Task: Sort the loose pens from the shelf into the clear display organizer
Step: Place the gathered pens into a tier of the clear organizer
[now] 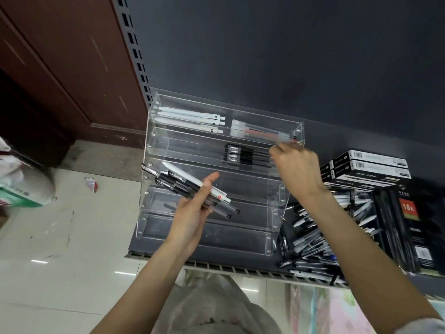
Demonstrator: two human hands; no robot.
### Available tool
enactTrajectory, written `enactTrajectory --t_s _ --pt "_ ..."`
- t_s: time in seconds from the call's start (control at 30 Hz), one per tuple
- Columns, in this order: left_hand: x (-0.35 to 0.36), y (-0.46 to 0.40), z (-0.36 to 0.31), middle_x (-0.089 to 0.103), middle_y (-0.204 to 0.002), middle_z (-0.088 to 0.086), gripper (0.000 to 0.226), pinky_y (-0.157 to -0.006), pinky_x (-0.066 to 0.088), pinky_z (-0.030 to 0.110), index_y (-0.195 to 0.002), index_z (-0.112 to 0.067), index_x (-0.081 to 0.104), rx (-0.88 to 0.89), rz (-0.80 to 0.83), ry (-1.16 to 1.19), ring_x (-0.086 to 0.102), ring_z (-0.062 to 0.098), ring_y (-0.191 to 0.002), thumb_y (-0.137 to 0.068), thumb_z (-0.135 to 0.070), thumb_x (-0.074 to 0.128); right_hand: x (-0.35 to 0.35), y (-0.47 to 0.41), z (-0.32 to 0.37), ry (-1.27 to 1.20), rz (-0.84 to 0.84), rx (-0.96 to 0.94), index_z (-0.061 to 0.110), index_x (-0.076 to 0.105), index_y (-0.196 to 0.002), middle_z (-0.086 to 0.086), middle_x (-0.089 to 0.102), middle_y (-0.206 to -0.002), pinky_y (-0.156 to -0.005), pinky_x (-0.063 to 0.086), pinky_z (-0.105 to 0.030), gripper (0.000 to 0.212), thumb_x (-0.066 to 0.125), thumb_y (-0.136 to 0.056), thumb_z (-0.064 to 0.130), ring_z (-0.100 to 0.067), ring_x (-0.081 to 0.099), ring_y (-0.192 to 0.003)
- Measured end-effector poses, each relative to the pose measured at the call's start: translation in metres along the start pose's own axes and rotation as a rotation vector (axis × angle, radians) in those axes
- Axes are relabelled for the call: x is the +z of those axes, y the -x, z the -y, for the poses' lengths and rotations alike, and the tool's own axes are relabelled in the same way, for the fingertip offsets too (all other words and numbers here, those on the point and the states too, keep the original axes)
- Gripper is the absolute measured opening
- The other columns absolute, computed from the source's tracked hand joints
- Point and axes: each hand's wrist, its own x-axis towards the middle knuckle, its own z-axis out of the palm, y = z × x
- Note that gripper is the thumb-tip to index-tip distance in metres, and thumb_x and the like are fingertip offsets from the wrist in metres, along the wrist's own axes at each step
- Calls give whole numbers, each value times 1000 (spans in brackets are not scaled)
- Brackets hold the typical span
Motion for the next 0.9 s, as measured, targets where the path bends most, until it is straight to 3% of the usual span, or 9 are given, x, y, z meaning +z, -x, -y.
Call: enactTrajectory --t_s 0.13,0.43,0.5,0.53,0.57,0.6,0.63,0.7,0.9 --pt "3 2 -2 69 -100 -7 27 -79 50 14 -113 -21 68 -3 -25 29 61 4 -93 -94 -26 50 -42 16 40 -682 -30 100 18 70 -90 8 70 -82 -59 52 -19 8 63 -88 21 -4 64 -66" --pt "0 7 -14 69 -113 12 36 -92 51 27 -119 -7 63 40 52 82 64 21 -110 -91 -25 51 -49 8 81 -1308 483 120 16 69 -97 7 70 -93 -76 50 -16 16 71 -82 12 -2 64 -82" --pt "-4 7 -17 72 -102 6 34 -92 48 29 -113 -15 68 74 32 46 65 19 -103 -86 -30 55 -52 -1 78 -1321 510 93 17 70 -97 3 71 -94 -75 50 -19 16 70 -82 10 -5 63 -81" --pt "-6 8 -21 63 -81 -13 32 -86 46 26 -110 -21 70 96 -2 18 56 2 -86 -84 -33 56 -53 -8 75 -1293 445 108 18 70 -96 2 70 -91 -73 51 -22 16 70 -82 10 -8 63 -79" --pt "-8 8 -25 44 -73 -24 31 -80 44 20 -110 -26 69 115 -39 -29 67 12 -89 -84 -35 55 -55 -17 69 -1229 328 128 20 71 -95 2 70 -87 -72 51 -24 17 70 -81 10 -10 62 -76" --pt "-12 7 -29 27 -81 -21 32 -74 42 15 -113 -29 67 133 -67 -77 40 12 -108 -86 -36 53 -56 -28 62 -1130 192 143 22 71 -94 2 69 -84 -70 51 -24 17 71 -81 10 -11 61 -73" --pt "-16 7 -33 26 -77 -22 32 -71 41 13 -115 -30 66 142 -84 -107 64 5 -89 -87 -37 52 -57 -41 55 -1002 67 140 22 72 -93 3 68 -82 -68 49 -20 16 71 -81 11 -8 59 -69" --pt "-26 6 -38 33 -61 -19 33 -72 39 16 -114 -32 67 134 -90 -122 53 0 -62 -84 -40 53 -55 -72 46 -766 -63 97 20 74 -91 4 67 -83 -68 47 -17 13 71 -82 13 -4 57 -66" --pt "-40 1 -42 40 -58 -12 32 -87 42 27 -110 -35 70 114 -72 -139 45 3 -64 -83 -43 55 -38 -125 63 -437 121 -53 23 74 -91 4 68 -88 -71 47 -29 14 64 -85 15 -21 64 -80"
